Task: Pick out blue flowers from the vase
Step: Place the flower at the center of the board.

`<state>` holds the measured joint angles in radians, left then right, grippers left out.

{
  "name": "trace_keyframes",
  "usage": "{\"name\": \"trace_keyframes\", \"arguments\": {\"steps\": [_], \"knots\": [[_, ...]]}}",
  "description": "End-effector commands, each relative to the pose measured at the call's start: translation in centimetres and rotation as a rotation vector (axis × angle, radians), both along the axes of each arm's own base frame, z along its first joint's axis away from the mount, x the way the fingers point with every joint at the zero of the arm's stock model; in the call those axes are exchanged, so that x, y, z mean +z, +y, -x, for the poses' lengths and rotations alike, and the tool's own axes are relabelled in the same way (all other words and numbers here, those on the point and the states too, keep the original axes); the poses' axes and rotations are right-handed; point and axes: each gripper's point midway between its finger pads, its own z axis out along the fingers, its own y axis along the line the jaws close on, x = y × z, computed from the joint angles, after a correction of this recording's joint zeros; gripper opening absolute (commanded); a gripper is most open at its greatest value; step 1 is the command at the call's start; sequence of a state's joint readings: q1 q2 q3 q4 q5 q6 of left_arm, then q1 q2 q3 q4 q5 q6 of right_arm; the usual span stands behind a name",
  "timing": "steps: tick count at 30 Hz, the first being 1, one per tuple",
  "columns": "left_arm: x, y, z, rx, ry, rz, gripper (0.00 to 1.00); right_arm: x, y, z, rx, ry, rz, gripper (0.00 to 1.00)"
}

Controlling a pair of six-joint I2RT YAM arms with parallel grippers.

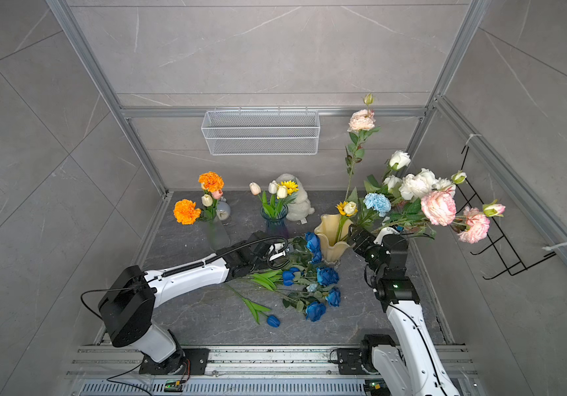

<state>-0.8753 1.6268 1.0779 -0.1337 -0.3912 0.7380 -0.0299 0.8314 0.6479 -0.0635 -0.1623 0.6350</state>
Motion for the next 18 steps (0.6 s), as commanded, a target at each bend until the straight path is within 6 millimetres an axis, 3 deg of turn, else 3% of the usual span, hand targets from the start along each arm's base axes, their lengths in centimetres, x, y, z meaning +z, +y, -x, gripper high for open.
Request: {"name": "trace_keyframes", "arguments": {"steps": [1,8,12,18], "knots": [[0.9,-1.0,-1.2,-0.015,-0.056,0.049,0.0,1.3,0.2,0.2,0.006,-0.022,-0.002,0.93],[-0.9,-0.7,-0.7,-0.01,-0.023,0.046,0.0,1.2,-0.2,0.7,-0.016,-0.014,0.009,0.98],[-1.0,-0.3,-0.2,-0.017,-0.023,0.06,0.15,0.8,-0.1,0.2,-0.014,-0.006,-0.023,0.98],[-1.2,-0.1,0.1,-0.011,-0.018,0.072,0.2,0.5,-0.2,-0.1,-0.027,-0.001,-0.044,0.99]]}}
